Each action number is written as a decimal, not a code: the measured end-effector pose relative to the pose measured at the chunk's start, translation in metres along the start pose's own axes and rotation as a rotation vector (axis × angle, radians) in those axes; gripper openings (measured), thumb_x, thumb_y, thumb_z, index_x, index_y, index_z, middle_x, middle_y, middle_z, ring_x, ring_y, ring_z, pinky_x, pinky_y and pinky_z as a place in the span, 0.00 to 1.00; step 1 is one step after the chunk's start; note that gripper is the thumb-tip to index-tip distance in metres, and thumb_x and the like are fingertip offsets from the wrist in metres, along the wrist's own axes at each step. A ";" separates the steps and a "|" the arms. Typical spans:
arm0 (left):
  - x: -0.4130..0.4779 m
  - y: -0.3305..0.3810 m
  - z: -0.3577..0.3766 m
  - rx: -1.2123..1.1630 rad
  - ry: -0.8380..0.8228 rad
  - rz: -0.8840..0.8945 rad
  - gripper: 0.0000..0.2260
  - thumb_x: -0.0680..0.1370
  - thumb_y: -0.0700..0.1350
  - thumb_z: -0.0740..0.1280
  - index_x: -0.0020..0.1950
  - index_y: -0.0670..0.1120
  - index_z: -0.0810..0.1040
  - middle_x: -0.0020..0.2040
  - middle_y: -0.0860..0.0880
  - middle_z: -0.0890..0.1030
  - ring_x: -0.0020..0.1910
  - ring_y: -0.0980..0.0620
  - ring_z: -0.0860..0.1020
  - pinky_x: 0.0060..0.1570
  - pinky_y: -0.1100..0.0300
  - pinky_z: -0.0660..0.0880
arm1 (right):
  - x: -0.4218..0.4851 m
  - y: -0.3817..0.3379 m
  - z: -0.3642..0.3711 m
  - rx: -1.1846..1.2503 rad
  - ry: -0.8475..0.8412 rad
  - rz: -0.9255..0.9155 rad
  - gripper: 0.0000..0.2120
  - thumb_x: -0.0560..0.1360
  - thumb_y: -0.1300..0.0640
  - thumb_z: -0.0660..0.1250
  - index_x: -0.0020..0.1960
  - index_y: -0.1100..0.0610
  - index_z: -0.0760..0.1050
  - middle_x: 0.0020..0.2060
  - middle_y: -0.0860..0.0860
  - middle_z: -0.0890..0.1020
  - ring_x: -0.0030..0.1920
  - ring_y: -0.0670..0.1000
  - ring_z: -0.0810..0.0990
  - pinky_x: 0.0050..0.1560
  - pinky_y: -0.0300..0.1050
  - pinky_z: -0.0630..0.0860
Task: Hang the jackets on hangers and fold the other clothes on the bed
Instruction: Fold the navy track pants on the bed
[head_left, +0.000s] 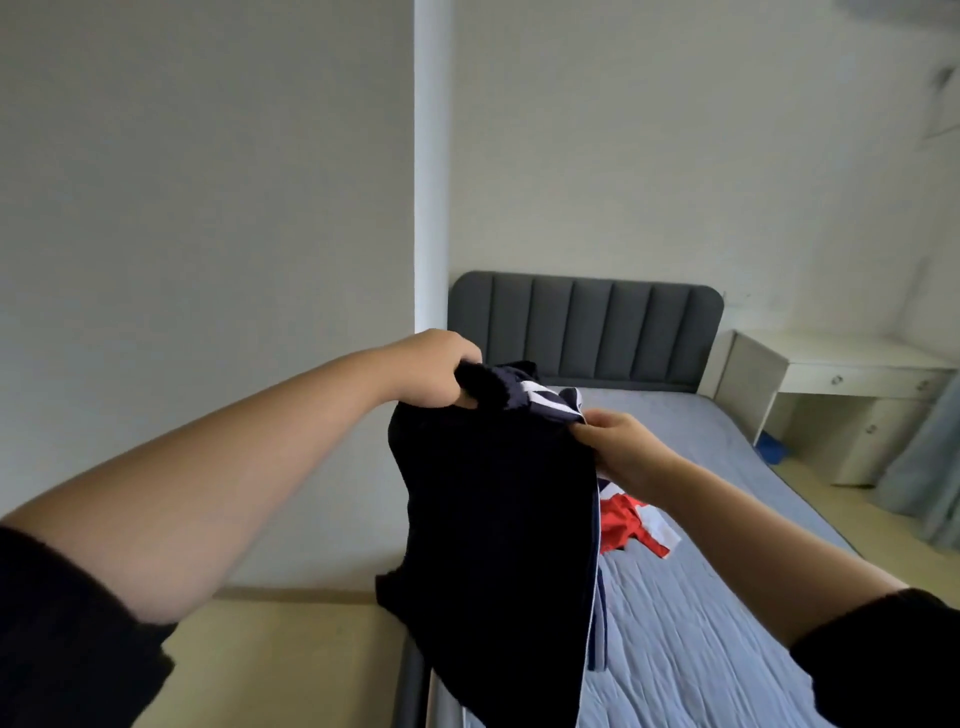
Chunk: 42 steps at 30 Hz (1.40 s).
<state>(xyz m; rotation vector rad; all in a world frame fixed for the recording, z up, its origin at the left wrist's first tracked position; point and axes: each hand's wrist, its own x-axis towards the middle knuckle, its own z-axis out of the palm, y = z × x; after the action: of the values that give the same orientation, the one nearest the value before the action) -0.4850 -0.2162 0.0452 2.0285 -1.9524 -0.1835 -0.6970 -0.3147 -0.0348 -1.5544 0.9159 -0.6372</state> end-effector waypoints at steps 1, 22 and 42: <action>0.000 0.004 -0.003 0.031 0.053 0.031 0.08 0.73 0.42 0.70 0.38 0.50 0.72 0.34 0.55 0.73 0.37 0.51 0.72 0.32 0.61 0.65 | -0.002 -0.001 -0.002 -0.018 0.001 0.005 0.09 0.80 0.65 0.60 0.57 0.67 0.74 0.44 0.60 0.77 0.41 0.53 0.76 0.44 0.44 0.76; 0.010 0.033 0.001 -0.003 0.524 -0.087 0.12 0.77 0.53 0.66 0.54 0.46 0.73 0.50 0.50 0.77 0.48 0.50 0.77 0.42 0.59 0.71 | -0.012 -0.020 0.002 0.153 0.251 -0.204 0.05 0.71 0.56 0.73 0.45 0.52 0.78 0.40 0.54 0.85 0.42 0.54 0.85 0.45 0.52 0.83; 0.034 0.077 0.030 -1.240 0.233 -0.317 0.09 0.76 0.53 0.68 0.48 0.48 0.78 0.40 0.50 0.83 0.40 0.52 0.82 0.38 0.59 0.78 | -0.017 -0.053 0.000 0.199 0.122 -0.285 0.09 0.78 0.50 0.66 0.49 0.54 0.79 0.46 0.56 0.85 0.48 0.54 0.83 0.50 0.49 0.80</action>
<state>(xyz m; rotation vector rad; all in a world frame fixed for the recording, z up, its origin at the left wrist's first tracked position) -0.5659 -0.2552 0.0452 1.3451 -0.8910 -0.9084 -0.6949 -0.2991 0.0183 -1.4900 0.7007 -1.0045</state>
